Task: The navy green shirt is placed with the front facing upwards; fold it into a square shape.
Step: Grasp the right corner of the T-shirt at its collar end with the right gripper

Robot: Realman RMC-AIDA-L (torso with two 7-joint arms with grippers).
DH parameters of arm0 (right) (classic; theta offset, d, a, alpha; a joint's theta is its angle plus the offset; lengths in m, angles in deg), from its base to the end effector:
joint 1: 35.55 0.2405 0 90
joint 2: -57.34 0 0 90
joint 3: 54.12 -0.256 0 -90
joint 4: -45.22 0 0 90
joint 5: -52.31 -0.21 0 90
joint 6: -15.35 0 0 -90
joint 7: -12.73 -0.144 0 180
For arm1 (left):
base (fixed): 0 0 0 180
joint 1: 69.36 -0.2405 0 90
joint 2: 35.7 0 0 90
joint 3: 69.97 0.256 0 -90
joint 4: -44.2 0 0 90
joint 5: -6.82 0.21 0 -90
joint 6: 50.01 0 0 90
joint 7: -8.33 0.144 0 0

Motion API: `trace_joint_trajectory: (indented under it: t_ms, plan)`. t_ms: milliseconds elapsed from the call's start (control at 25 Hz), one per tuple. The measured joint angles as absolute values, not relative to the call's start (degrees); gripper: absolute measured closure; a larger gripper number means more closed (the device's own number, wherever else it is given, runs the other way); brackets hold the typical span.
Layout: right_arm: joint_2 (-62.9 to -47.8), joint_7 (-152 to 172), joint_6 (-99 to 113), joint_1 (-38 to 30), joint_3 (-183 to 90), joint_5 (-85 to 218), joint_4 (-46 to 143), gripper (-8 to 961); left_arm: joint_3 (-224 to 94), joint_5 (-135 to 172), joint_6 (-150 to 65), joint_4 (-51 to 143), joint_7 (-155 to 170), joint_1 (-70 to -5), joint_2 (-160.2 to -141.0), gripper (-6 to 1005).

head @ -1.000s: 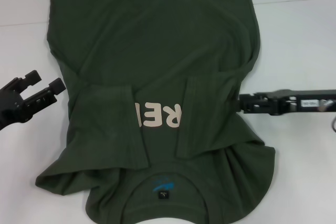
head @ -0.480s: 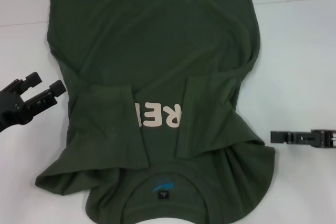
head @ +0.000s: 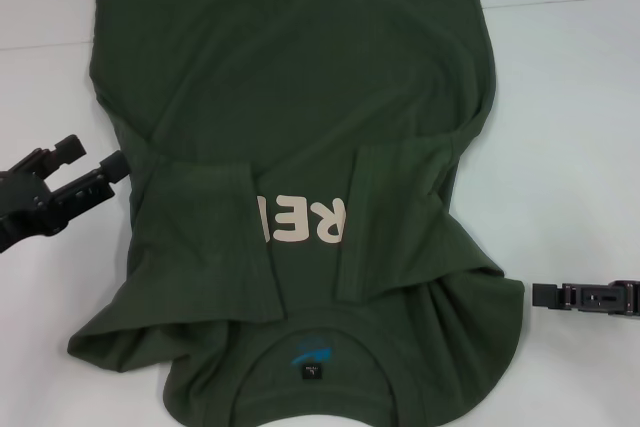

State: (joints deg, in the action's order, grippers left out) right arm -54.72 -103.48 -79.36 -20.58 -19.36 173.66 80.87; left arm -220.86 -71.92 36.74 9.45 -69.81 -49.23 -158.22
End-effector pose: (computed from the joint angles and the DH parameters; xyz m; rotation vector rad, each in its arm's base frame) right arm 0.3693 0.2353 0.0445 -2.2468 1.8412 0.6346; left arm -0.3079 0.2966 0.0147 -2.2297 -0.9060 -1.0185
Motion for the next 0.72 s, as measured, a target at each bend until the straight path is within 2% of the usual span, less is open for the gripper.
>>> trace_joint_trajectory:
  t_ms: [720]
  plan:
    - [-56.14, -102.5, -73.3, -17.4, -19.1, 174.3, 74.9, 265, -221.0, -71.9, 36.6, 9.2, -69.5, -49.4, -158.21, 92]
